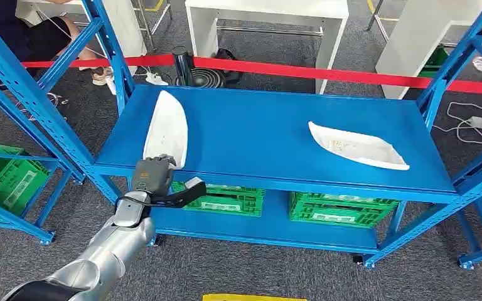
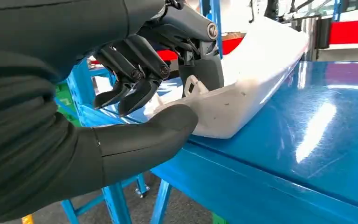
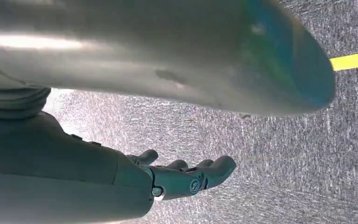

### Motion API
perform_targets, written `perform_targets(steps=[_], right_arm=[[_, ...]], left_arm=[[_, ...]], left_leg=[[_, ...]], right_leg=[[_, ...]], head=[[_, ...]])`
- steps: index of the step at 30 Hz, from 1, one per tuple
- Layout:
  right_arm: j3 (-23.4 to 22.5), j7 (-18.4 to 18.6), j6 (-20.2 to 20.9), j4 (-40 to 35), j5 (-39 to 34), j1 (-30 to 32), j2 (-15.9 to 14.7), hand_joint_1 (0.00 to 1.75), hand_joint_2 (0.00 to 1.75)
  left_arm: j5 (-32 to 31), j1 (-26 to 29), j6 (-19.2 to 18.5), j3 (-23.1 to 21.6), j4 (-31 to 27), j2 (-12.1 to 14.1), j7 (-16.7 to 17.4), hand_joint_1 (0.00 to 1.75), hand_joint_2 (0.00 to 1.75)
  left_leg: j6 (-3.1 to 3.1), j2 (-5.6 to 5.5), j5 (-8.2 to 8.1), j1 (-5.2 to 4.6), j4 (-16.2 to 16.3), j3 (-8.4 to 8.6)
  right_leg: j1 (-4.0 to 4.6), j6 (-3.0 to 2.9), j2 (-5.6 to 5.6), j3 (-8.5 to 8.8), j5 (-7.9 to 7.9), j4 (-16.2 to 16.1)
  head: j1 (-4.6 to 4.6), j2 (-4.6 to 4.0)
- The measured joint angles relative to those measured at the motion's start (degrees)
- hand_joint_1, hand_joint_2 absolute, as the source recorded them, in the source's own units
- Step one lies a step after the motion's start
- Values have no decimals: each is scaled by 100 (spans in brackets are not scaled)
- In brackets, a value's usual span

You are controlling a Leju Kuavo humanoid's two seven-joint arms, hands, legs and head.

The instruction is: Take the parts from the cabinet and place them on the table.

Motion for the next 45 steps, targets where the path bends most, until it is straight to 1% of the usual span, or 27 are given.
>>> perform_targets(steps=[3,8,11,14,18,21,26,28,30,35,39,41,44,45], right_arm=[[0,0,2,0,-2,0,0,0,0],[2,2,4,0,-2,0,0,0,0],[0,2,11,0,-20,0,0,0,0],[0,-2,15,0,-35,1,0,0,0],[0,-83,15,0,-46,0,0,0,0],[0,-103,15,0,-74,0,-4,0,0],[0,-114,15,0,-79,0,-15,0,0],[0,-125,11,0,-85,0,-17,0,0],[0,-133,0,0,-105,0,-24,0,0],[0,-179,0,0,-142,2,-50,0,0],[0,-216,15,0,-146,2,-65,0,0],[0,-249,20,0,-162,5,-72,0,0],[-2,-282,33,0,-190,6,-87,0,0],[-4,-284,33,0,-197,6,-92,0,0]], left_arm=[[28,0,37,39,0,-6,-105,175,175],[113,-3,245,131,-13,-63,-301,175,175],[194,-22,269,216,-24,-148,-406,175,175],[243,-53,391,253,-66,-236,-559,175,175],[290,-193,469,317,-81,-345,-716,175,175],[356,-332,594,354,-114,-419,-830,175,175],[428,-531,632,404,-146,-492,-882,175,175],[527,-561,721,444,-162,-518,-1014,175,175],[700,-632,828,512,-186,-557,-1224,175,175],[997,-1007,962,640,-310,-667,-1602,175,175],[1357,-1355,944,778,-441,-734,-1971,175,175],[1589,-1521,859,817,-529,-748,-2136,175,175],[1766,-1767,708,861,-660,-747,-2221,175,175],[1770,-1826,704,863,-693,-748,-2231,175,175]], left_leg=[[0,0,0,0,0,0],[0,0,0,0,0,-1],[0,0,0,0,0,-1],[0,1,0,0,0,-1],[0,1,0,0,0,-2],[0,1,0,0,0,-2],[0,1,0,0,0,-1],[-1,1,0,0,0,-1],[-1,0,1,0,0,-2],[-1,0,1,0,0,-2],[-1,1,1,0,0,-2],[-1,1,1,0,0,-2],[-1,0,1,0,0,-2],[14,-1,-15,-15,25,-9]], right_leg=[[0,0,0,-1,0,0],[0,0,0,-3,0,0],[0,0,1,-4,0,0],[0,0,1,-5,0,0],[0,0,1,-5,0,0],[0,0,1,-5,1,0],[0,0,1,-5,1,1],[0,0,1,-6,1,1],[0,0,0,-7,1,1],[0,0,1,-6,1,2],[0,1,1,-6,2,2],[0,1,2,-6,3,2],[0,0,1,-6,2,2],[-14,15,1,0,12,-17]], head=[[0,2],[0,2],[0,2],[-2,2],[0,2],[0,2],[0,0],[0,2],[0,2],[0,2],[0,2],[0,2],[0,2],[0,2]])
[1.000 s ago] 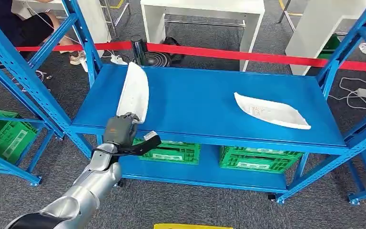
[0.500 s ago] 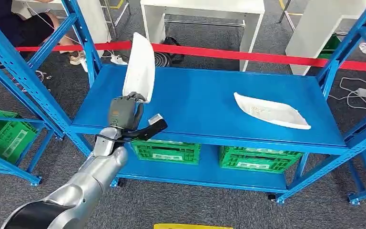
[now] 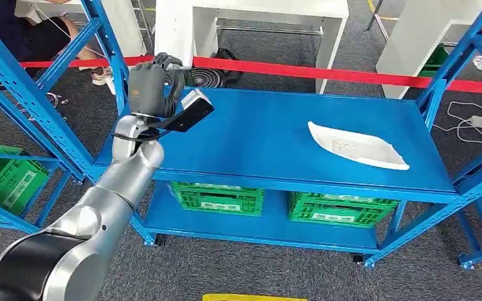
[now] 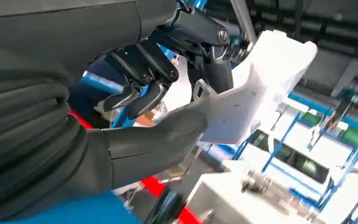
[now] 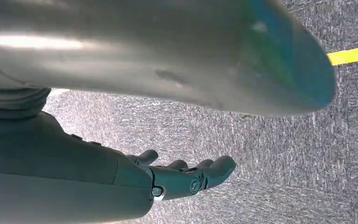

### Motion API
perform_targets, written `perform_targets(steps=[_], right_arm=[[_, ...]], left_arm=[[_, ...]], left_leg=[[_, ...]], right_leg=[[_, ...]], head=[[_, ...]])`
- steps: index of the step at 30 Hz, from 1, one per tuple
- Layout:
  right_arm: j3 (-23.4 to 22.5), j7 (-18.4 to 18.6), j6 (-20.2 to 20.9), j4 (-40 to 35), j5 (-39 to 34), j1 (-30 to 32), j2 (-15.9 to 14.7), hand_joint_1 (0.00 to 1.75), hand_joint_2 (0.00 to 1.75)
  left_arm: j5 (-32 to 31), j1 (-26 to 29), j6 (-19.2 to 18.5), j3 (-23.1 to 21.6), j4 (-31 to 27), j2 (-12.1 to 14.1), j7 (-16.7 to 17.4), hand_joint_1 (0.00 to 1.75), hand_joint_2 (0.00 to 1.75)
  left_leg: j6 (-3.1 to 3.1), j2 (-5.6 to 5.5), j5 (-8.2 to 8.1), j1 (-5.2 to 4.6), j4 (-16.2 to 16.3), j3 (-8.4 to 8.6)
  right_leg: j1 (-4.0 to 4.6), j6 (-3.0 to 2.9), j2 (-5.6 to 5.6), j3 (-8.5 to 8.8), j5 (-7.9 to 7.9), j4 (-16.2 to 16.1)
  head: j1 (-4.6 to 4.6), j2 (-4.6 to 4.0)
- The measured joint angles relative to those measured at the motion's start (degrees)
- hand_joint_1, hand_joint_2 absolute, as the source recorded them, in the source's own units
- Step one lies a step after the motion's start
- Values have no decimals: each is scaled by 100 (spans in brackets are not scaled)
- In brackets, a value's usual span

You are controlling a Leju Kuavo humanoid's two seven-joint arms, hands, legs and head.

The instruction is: Take the parts from the cabinet and place them on the table.

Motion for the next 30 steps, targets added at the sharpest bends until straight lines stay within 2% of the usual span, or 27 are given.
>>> perform_targets(steps=[1,3,4,5,6,8,9,10,11,12,13,14,15,16,19,20,21,22,24,25,26,27,28,29,30], right_arm=[[-2,0,-2,0,-13,0,0,0,0],[-13,-5,-4,0,-57,-1,0,0,0],[-15,-4,-4,0,-64,-5,0,0,0],[-20,-7,-4,0,-79,0,-13,0,0],[-26,-13,-9,0,-81,-5,-13,0,0],[-41,-13,-2,0,-81,-9,-13,0,0],[-46,-13,-2,0,-81,-1,-13,0,0],[-48,-13,0,0,-81,7,-13,0,0],[-50,-13,0,0,-81,9,-17,0,0],[-50,-13,2,0,-81,8,-26,0,0],[-52,-13,4,0,-81,4,-35,0,0],[-50,-15,13,0,-81,-2,-37,0,0],[-50,-15,44,11,-79,-12,2,0,0],[-52,-13,52,9,-79,-13,-13,0,0],[-52,-22,59,9,-79,-11,-13,0,0],[-54,-22,59,9,-79,-11,-13,0,0],[-52,-24,59,9,-79,-11,-13,0,0],[-52,-33,59,9,-79,-12,-13,0,0],[-52,-39,59,9,-79,-13,-13,0,0],[-53,-40,59,9,-79,-9,-13,0,0],[-55,-44,59,9,-79,-7,-13,0,0],[-55,-48,59,9,-79,-6,-13,0,0],[-55,-53,59,9,-79,-7,-13,0,0],[-55,-59,59,9,-79,-9,-13,0,0],[-55,-57,68,11,-79,-7,19,0,0]], left_arm=[[0,-42,0,0,-46,0,-15,175,175],[0,-136,-30,-2,-122,-4,-44,175,175],[2,-176,-55,-2,-168,-15,-55,175,175],[15,-204,-92,-4,-229,-37,-72,175,175],[31,-266,-94,-7,-249,-46,-77,175,175],[46,-316,-92,-20,-295,-59,-83,175,175],[52,-315,-94,-33,-317,-59,-83,175,175],[89,-314,-111,-52,-323,-59,-83,175,175],[116,-314,-153,-63,-332,-57,-85,175,175],[144,-314,-171,-66,-359,-52,-88,175,175],[177,-321,-199,-72,-396,-52,-99,175,175],[219,-334,-227,-85,-437,-52,-107,175,175],[230,-355,-262,-101,-474,-50,-116,175,175],[234,-364,-306,-109,-505,-48,-112,175,175],[234,-372,-400,-162,-551,-17,-15,175,175],[236,-370,-417,-177,-566,0,4,175,175],[243,-372,-435,-199,-575,9,13,175,175],[271,-372,-435,-208,-592,24,20,175,175],[284,-363,-437,-212,-597,33,35,175,175],[291,-349,-437,-216,-597,44,41,175,175],[299,-337,-435,-227,-597,44,57,175,175],[313,-335,-435,-241,-599,55,72,175,175],[317,-337,-433,-254,-614,55,74,175,175],[317,-343,-433,-260,-638,52,74,175,175],[317,-353,-435,-264,-669,46,74,175,175]], left_leg=[[43,-6,-14,-14,8,-2],[63,2,-8,-22,-1,7],[88,9,36,20,-98,56],[98,39,80,54,-181,129],[120,49,92,71,-210,137],[123,63,93,76,-203,132],[119,70,89,76,-191,126],[113,70,85,83,-172,114],[92,68,73,99,-150,106],[54,67,49,126,-98,90],[-7,66,8,164,-19,66],[-75,66,-43,174,89,25],[-140,53,-68,131,150,-40],[-173,35,-70,121,184,-69],[-261,27,-24,149,142,-57],[-283,30,-68,155,173,-102],[-286,41,-261,154,366,-166],[-293,38,-501,142,736,-313],[-288,39,-952,128,1695,-697],[-261,39,-1025,117,1952,-778],[-224,38,-969,98,1910,-723],[-154,35,-804,60,1612,-536],[-64,30,-590,21,1107,-241],[57,21,-401,-36,541,98],[166,35,-493,-72,237,241]], right_leg=[[-22,31,-2,3,0,-2],[-28,54,1,16,14,-22],[12,79,6,46,15,-42],[-10,79,-11,38,-38,27],[-5,84,-17,-85,-220,272],[-40,127,-30,-553,-670,1219],[-50,150,-32,-763,-804,1634],[-64,167,-34,-859,-795,1795],[-91,188,-39,-815,-652,1671],[-122,219,-51,-620,-386,1259],[-157,261,-70,-340,-111,709],[-203,324,-97,-143,-6,255],[-150,301,-30,-179,-110,337],[-168,163,-1,-218,-92,363],[-148,16,-1,-263,-62,386],[-153,-37,-3,-265,-36,373],[-148,-70,-4,-275,-20,368],[-141,-98,-4,-296,-2,366],[-93,-150,-5,-354,33,366],[-66,-172,-5,-376,50,366],[-38,-184,-2,-394,67,366],[-4,-192,3,-412,89,366],[33,-195,11,-421,108,365],[51,-198,14,-422,125,362],[41,-186,4,-424,146,354]], head=[[-2,0],[-7,0],[-11,0],[-7,-2],[7,0],[55,0],[57,0],[59,0],[59,0],[57,0],[57,0],[68,0],[110,-2],[92,0],[55,0],[48,0],[28,0],[-2,0],[-24,-2],[-24,0],[-26,0],[-39,0],[-48,0],[-48,0],[-29,0]])
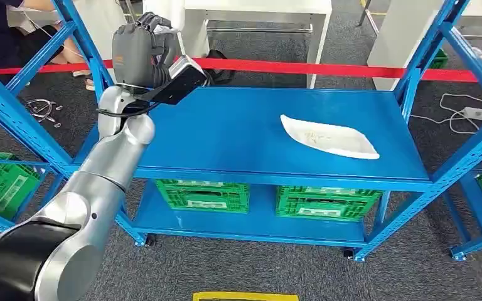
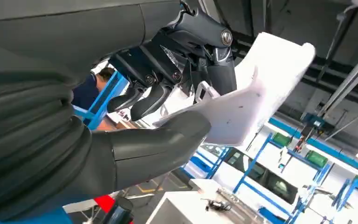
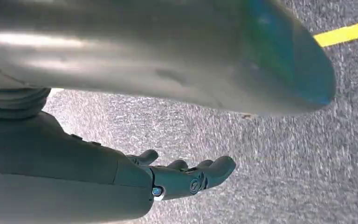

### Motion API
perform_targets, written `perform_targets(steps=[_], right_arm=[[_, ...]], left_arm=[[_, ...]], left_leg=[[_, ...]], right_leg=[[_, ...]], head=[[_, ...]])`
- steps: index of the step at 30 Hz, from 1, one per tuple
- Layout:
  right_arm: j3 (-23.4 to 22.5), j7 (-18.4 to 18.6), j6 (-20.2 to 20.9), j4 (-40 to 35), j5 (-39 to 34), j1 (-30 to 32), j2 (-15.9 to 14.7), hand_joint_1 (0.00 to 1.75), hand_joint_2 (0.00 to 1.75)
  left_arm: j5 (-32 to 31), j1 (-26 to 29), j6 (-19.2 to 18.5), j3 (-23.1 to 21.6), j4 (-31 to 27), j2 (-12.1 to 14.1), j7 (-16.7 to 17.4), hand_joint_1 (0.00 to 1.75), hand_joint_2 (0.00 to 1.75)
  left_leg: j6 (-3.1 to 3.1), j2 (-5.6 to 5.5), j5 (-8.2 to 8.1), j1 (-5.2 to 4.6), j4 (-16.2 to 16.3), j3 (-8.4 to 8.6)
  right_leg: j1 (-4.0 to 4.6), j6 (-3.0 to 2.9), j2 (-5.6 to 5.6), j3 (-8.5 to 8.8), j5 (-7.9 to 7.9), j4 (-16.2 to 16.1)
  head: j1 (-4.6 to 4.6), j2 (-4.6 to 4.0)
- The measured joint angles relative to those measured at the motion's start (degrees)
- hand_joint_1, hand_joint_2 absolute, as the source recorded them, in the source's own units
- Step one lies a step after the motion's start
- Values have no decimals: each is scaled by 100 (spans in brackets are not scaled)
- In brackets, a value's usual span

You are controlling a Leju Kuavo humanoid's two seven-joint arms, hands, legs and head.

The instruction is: Take the parts from the cabinet and place them on the table.

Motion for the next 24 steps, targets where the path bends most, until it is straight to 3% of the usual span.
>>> perform_targets(steps=[1,4,5,6,7,9,10,11,12,14,15,16,20,21,22,24], right_arm=[[0,5,2,-2,0,-5,0,0,0],[0,59,20,-2,2,-10,5,0,0],[0,59,20,-2,4,-10,2,0,0],[0,59,20,-2,9,-9,-6,0,0],[0,59,29,-2,18,-8,-2,0,0],[0,48,37,-2,17,-7,-13,0,0],[0,42,39,-2,20,-6,-17,0,0],[0,42,44,-2,20,-5,-24,0,0],[0,44,46,-2,20,-5,-28,0,0],[0,39,48,-2,20,-8,-33,0,0],[0,37,53,-2,20,-19,-31,0,0],[0,37,61,-2,20,-22,-28,0,0],[0,57,55,-2,17,-16,-26,0,0],[0,61,53,-2,13,-16,-26,0,0],[-2,59,46,-2,7,-15,-30,0,0],[-2,59,35,-2,0,-16,-30,0,0]], left_arm=[[0,-18,-4,-11,-7,-11,-2,175,175],[4,-35,-79,-42,-20,-4,-4,175,175],[20,-34,-114,-50,-26,-9,-2,175,175],[22,-35,-129,-70,-24,-15,2,175,175],[22,-39,-140,-94,-24,-15,4,175,175],[37,-16,-173,-109,-22,-15,13,175,175],[53,4,-184,-123,-20,-11,15,175,175],[70,32,-190,-131,-20,-11,17,175,175],[70,52,-190,-133,-20,-9,20,175,175],[76,57,-190,-136,-22,-2,20,175,175],[87,54,-194,-138,-30,-6,20,175,175],[87,54,-199,-140,-37,2,20,175,175],[107,52,-254,-184,-26,22,9,175,175],[120,52,-271,-201,-24,24,2,175,175],[131,49,-293,-234,-22,26,2,175,175],[157,44,-308,-267,-20,26,9,175,175]], left_leg=[[-19,47,90,-28,-46,38],[-16,19,179,-61,-101,8],[-27,40,288,20,-235,41],[0,54,356,31,-301,23],[37,62,407,39,-312,-24],[25,76,455,44,-292,-126],[21,80,483,45,-274,-181],[8,84,512,52,-247,-246],[-11,86,530,63,-218,-300],[-49,88,550,98,-117,-405],[-81,90,551,93,-54,-454],[-122,79,571,65,-46,-491],[-251,62,651,59,-24,-539],[-288,45,506,77,61,-604],[-318,36,240,78,300,-672],[-367,36,-318,94,1160,-926]], right_leg=[[7,38,0,-11,27,-18],[-28,141,-38,-12,124,-91],[7,174,-35,-25,141,-118],[7,191,-36,-82,-43,11],[-14,217,-39,-215,-325,347],[-49,283,-48,-508,-797,1182],[-60,311,-49,-595,-918,1497],[-74,332,-52,-559,-884,1559],[-88,352,-57,-384,-748,1345],[-122,401,-83,277,-395,360],[-136,420,-107,497,-515,-77],[-83,337,-58,481,-416,38],[-121,120,-50,381,-349,-37],[-126,82,-56,358,-308,-45],[-129,48,-54,329,-269,-52],[-124,30,-53,233,-189,-50]], head=[[25,0],[-13,-2],[-10,0],[-6,-2],[25,-2],[42,0],[44,0],[49,0],[51,-2],[53,0],[66,0],[81,0],[44,-2],[40,0],[5,0],[-21,0]])
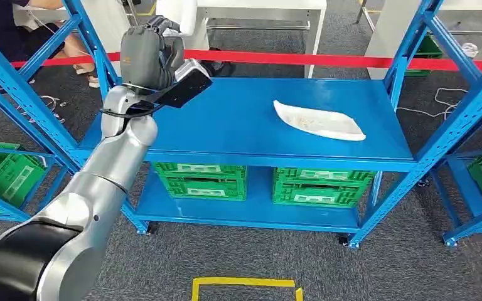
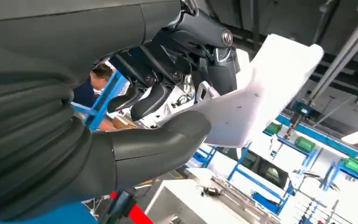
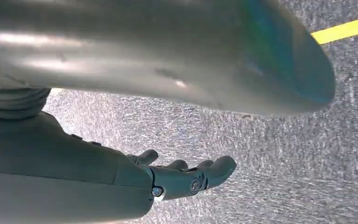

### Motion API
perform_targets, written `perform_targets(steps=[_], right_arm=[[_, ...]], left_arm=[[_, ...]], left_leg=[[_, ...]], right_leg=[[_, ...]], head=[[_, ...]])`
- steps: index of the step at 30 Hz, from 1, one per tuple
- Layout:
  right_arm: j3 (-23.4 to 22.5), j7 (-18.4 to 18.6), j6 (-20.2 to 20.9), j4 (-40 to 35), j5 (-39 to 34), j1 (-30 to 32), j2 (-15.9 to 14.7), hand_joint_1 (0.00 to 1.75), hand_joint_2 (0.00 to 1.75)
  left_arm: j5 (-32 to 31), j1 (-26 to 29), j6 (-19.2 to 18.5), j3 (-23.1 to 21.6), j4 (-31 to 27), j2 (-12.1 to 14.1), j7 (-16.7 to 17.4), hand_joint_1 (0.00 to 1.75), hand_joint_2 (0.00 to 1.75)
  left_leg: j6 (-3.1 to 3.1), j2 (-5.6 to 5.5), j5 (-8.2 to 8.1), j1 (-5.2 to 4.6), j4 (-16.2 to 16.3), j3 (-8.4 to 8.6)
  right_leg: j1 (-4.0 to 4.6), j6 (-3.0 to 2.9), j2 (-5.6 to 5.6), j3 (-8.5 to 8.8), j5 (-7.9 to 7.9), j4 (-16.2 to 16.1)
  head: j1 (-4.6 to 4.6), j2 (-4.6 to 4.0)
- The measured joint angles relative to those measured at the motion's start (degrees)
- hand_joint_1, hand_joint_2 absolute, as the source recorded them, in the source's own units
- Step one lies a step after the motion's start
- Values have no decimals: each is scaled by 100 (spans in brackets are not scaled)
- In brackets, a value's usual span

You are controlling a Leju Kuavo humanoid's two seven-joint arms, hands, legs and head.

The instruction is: Take the parts from the cabinet and place them on the table.

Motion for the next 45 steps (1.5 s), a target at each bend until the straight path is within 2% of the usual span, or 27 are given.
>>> perform_targets(steps=[1,3,6,7,8,11,12,13,15,16,17,19,21,22,23,26,27,28,31,32,34,36,38,41,42,44,45], right_arm=[[0,0,0,0,0,2,0,0,0],[0,0,-7,0,-2,1,0,0,0],[0,-7,-11,0,-4,2,2,0,0],[-2,-9,-13,0,-4,2,11,0,0],[-2,-15,-17,0,-4,-1,11,0,0],[-2,-15,-19,0,-11,6,11,0,0],[-7,-15,-20,0,-18,5,4,0,0],[-11,-13,-26,0,-31,6,2,0,0],[-24,-2,-31,0,-53,1,2,0,0],[-35,-2,-37,0,-63,0,0,0,0],[-48,-2,-46,0,-81,2,0,0,0],[-55,-4,-50,0,-112,2,-2,0,0],[-59,-15,-59,0,-122,-8,-4,0,0],[-63,-13,-59,0,-127,-24,-4,0,0],[-66,-15,-59,0,-136,-24,-4,0,0],[-79,-7,-57,0,-153,-18,-4,0,0],[-83,-4,-57,0,-151,-19,11,0,0],[-83,0,-55,0,-151,-24,7,0,0],[-83,4,-55,0,-140,-26,7,0,0],[-83,13,-55,0,-140,-23,7,0,0],[-83,17,-55,0,-140,-24,7,0,0],[-83,18,-55,0,-136,-24,7,0,0],[-83,17,-55,0,-133,-28,18,0,0],[-83,17,-55,0,-133,-29,24,0,0],[-85,18,-52,0,-133,-22,24,0,0],[-85,20,-59,0,-133,-24,22,0,0],[-85,17,-59,0,-131,-23,22,0,0]], left_arm=[[2,1,-2,-9,11,-4,2,175,175],[20,1,-37,-35,35,-24,4,175,175],[48,-27,-55,-59,33,-48,2,175,175],[48,-51,-57,-72,33,-72,0,175,175],[50,-68,-57,-81,33,-79,-4,175,175],[50,-95,-76,-100,35,-94,-11,175,175],[55,-112,-109,-107,39,-107,-9,175,175],[61,-138,-122,-118,44,-133,2,175,175],[85,-175,-168,-146,59,-149,13,175,175],[98,-184,-181,-153,74,-157,22,175,175],[111,-187,-201,-157,96,-177,31,175,175],[142,-196,-212,-170,129,-210,41,175,175],[157,-234,-219,-186,146,-236,55,175,175],[164,-263,-221,-188,144,-254,55,175,175],[173,-273,-221,-192,148,-260,55,175,175],[227,-287,-217,-247,177,-265,55,175,175],[245,-288,-210,-249,192,-234,55,175,175],[256,-288,-205,-256,192,-223,55,175,175],[280,-280,-192,-291,203,-168,59,175,175],[286,-272,-192,-295,216,-153,59,175,175],[295,-262,-192,-306,229,-144,61,175,175],[308,-271,-192,-319,225,-140,63,175,175],[308,-278,-192,-337,203,-153,59,175,175],[310,-281,-192,-339,201,-144,57,175,175],[310,-283,-192,-341,203,-146,57,175,175],[310,-293,-192,-347,201,-175,61,175,175],[310,-291,-192,-350,203,-175,63,175,175]], left_leg=[[-7,0,-156,0,380,-97],[17,-2,-37,-1,379,68],[162,-48,385,-27,-994,1006],[187,-67,267,-56,-1281,1211],[160,-66,328,-67,-1273,1161],[264,-53,436,-68,-1366,1087],[298,-14,512,-31,-1411,1095],[366,-15,571,-30,-1418,1026],[394,-9,661,-39,-1407,902],[399,-1,704,-46,-1395,838],[394,2,748,-49,-1371,758],[371,6,808,-44,-1314,622],[327,10,843,-32,-1218,505],[297,15,861,-59,-1179,444],[263,16,884,-65,-1166,430],[152,18,993,-75,-1190,408],[115,-1,935,-60,-1158,372],[85,-17,721,-56,-1033,293],[15,-18,-106,-24,161,-38],[8,-18,-169,-22,451,-83],[28,-18,113,-19,332,145],[102,-27,442,-29,-588,799],[165,-53,213,-72,-1343,1288],[264,-56,304,-110,-1349,1167],[325,-29,405,-45,-1426,1150],[403,-8,540,-40,-1439,1057],[411,-7,601,-42,-1431,977]], right_leg=[[3,0,0,-55,38,2],[8,10,2,-150,114,7],[15,51,19,-233,212,8],[34,98,15,-265,250,3],[10,139,6,-262,290,-27],[30,254,14,-263,418,-106],[-4,263,5,-294,315,-47],[8,281,-5,-388,31,163],[4,322,-6,-649,-540,954],[9,343,-6,-768,-712,1370],[7,355,-7,-812,-725,1649],[5,359,-11,-513,-413,1336],[1,349,-30,175,-130,325],[22,320,-41,360,-348,8],[58,233,-20,301,-268,49],[39,103,-10,240,-206,-11],[9,55,-33,214,-140,-36],[8,10,-30,167,-90,-46],[9,-10,-27,-30,63,-45],[9,-5,-27,-93,112,-40],[10,11,-27,-223,212,-37],[17,42,-22,-312,305,-37],[25,109,-23,-347,383,-42],[2,232,-25,-337,536,-145],[6,267,-15,-365,547,-146],[7,282,-17,-524,3,244],[8,300,-18,-657,-345,698]], head=[[-4,0],[-4,0],[-13,0],[-7,0],[-11,0],[-20,0],[-15,0],[11,0],[55,0],[55,0],[61,-2],[70,-2],[74,0],[79,0],[70,0],[66,0],[68,0],[55,-2],[4,0],[0,0],[-4,0],[-11,0],[-7,-2],[-13,0],[-13,0],[28,0],[59,0]])
